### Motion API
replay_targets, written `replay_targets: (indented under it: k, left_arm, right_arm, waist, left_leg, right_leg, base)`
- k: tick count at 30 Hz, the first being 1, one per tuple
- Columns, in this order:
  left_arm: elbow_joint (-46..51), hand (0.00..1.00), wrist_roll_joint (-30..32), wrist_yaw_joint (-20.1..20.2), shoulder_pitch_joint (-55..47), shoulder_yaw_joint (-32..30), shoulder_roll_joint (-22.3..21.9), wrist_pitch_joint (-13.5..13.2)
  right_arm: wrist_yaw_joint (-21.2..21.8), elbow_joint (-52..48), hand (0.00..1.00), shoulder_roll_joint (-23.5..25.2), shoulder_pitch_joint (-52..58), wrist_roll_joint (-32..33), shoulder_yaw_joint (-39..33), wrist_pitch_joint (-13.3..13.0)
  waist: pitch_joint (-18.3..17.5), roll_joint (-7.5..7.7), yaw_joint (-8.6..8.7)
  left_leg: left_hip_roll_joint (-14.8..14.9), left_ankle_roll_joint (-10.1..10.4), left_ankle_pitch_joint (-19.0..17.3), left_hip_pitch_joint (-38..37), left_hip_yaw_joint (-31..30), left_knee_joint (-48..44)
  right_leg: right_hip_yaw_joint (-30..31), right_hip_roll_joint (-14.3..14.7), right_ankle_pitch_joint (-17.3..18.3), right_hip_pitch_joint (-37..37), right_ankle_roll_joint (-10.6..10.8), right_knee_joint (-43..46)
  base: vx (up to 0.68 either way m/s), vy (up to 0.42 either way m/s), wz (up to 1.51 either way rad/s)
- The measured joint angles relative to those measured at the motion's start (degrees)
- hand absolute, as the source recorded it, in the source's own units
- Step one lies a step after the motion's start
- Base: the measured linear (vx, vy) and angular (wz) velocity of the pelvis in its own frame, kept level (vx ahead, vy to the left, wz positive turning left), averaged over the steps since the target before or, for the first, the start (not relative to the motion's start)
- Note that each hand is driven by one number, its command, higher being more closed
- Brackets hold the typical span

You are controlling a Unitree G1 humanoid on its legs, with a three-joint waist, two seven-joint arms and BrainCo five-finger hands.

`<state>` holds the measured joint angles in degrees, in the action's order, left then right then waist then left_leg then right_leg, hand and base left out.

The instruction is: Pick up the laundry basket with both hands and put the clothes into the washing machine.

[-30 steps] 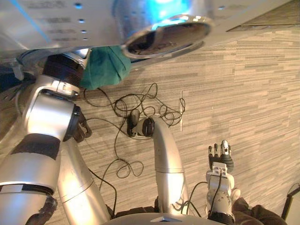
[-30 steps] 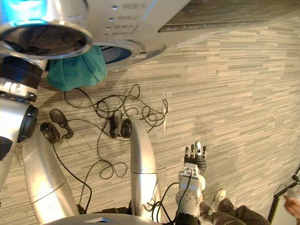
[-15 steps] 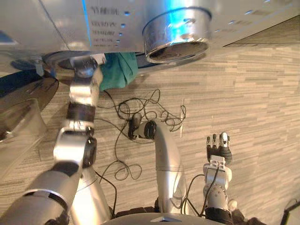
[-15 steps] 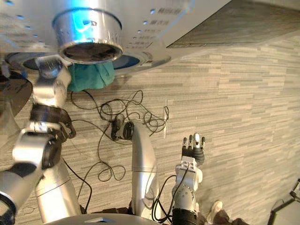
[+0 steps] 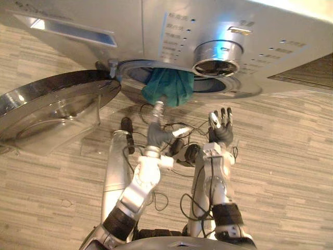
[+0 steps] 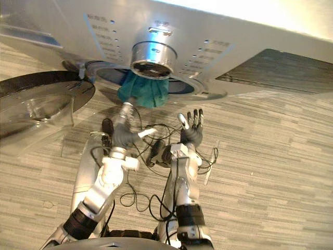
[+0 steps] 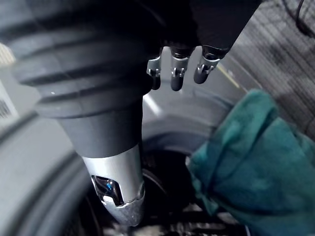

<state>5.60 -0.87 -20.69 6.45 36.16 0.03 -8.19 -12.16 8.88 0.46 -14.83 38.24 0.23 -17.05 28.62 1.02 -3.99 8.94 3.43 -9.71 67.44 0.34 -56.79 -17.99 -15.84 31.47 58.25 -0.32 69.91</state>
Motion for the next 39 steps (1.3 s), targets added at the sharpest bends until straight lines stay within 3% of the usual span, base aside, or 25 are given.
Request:
replay_targets:
  k: [2,4,6,10,16,26,34,35,38,39]
  left_arm:
    - [0.3,0.0,1.3,1.4,-1.4,3.0,0.9,-1.0]
    - [0.3,0.0,2.4,1.7,-2.0,3.4,1.3,-1.1]
    - [0.2,0.0,2.4,1.9,-1.1,2.6,1.3,-1.1]
    - [0.2,0.0,2.3,1.8,-1.3,-1.6,1.5,-1.1]
    - [0.1,0.0,2.2,-0.2,-1.5,-7.5,1.6,-0.9]
    - [-0.1,0.0,0.9,0.5,-1.8,-7.7,0.9,-0.5]
    - [1.4,0.0,-1.6,1.0,-3.2,-8.1,0.2,-0.4]
    - [1.6,0.0,-2.2,1.0,-3.6,-8.1,0.0,-0.3]
    - [3.6,0.0,-3.5,0.9,-5.4,-8.2,-0.9,-0.2]
    - [4.0,0.0,-3.6,0.9,-5.5,-8.1,-1.1,-0.2]
  right_arm:
    - [-1.0,5.2,0.0,-2.6,-5.6,-2.9,1.6,0.1]
    - [-1.0,10.5,0.0,-5.2,-10.9,-5.1,3.2,1.3]
    - [-1.0,16.6,0.0,-9.0,-16.8,-7.4,5.4,3.6]
    - [-1.1,26.5,0.0,-12.6,-24.3,-10.0,7.9,5.9]
    - [-2.1,34.4,0.0,-19.0,-28.0,-11.5,8.8,5.8]
    - [-2.6,40.3,0.0,-24.5,-30.4,-11.6,15.5,4.4]
    - [-6.4,41.6,0.0,-28.0,-32.7,-11.6,20.1,2.3]
    - [-7.4,41.6,1.0,-28.4,-32.9,-11.6,20.2,2.2]
    - [-8.7,41.3,1.0,-29.5,-33.8,-10.9,21.7,2.2]
    - [-8.9,41.0,1.0,-29.7,-34.1,-10.9,21.8,2.1]
  waist:
    - [0.8,-1.11,-0.96]
    - [0.9,-1.28,-1.56]
    - [2.1,-2.3,-1.89]
    - [2.2,-2.43,-2.53]
    - [2.3,-2.61,-2.62]
    - [2.2,-2.71,-3.84]
    - [2.2,-2.89,-3.83]
    - [2.2,-2.91,-3.82]
    - [2.0,-3.2,-4.58]
    - [2.0,-3.26,-4.59]
  left_leg:
    - [-0.2,0.1,0.1,0.3,0.0,-0.1]
    - [-0.5,0.1,0.4,1.3,0.0,-0.3]
    - [-1.6,0.1,0.5,2.4,-0.5,-1.3]
    - [-3.0,0.3,0.8,4.8,-1.0,-2.4]
    - [-4.4,0.2,2.0,6.4,-1.0,-1.6]
    - [-4.3,-0.2,4.8,6.6,0.1,2.2]
    - [-6.4,-0.2,4.8,8.6,0.6,6.6]
    - [-6.3,-0.2,4.9,8.7,1.1,8.4]
    - [-5.5,-1.3,4.3,9.0,0.8,3.8]
    - [-5.7,-1.3,5.6,9.7,0.6,3.5]
  right_leg:
    - [0.0,-0.2,0.2,0.2,0.2,0.4]
    - [0.1,-0.7,0.4,1.6,0.2,1.2]
    - [-0.1,-1.8,1.3,2.1,0.3,3.1]
    - [0.1,-3.2,2.3,4.3,0.6,5.8]
    - [0.0,-5.1,3.5,5.7,1.0,7.4]
    - [-1.6,-5.9,3.2,5.9,0.7,5.5]
    - [-3.2,-8.2,3.0,8.1,0.6,4.2]
    - [-3.9,-8.6,2.9,8.2,0.4,3.5]
    - [-5.3,-9.5,2.0,9.1,-0.4,3.7]
    - [-5.1,-9.5,1.7,9.7,-0.1,4.1]
  base:
    - [-0.03,-0.043,0.1]
    - [-0.03,-0.038,0.1]
    - [-0.03,-0.03,0.27]
    - [-0.04,-0.041,0.27]
    - [-0.04,-0.033,0.24]
    - [-0.02,-0.012,0.08]
    - [-0.01,0.016,0.21]
    - [-0.04,0.004,0.42]
    - [-0.03,0.044,0.0]
    - [-0.03,0.093,-0.29]
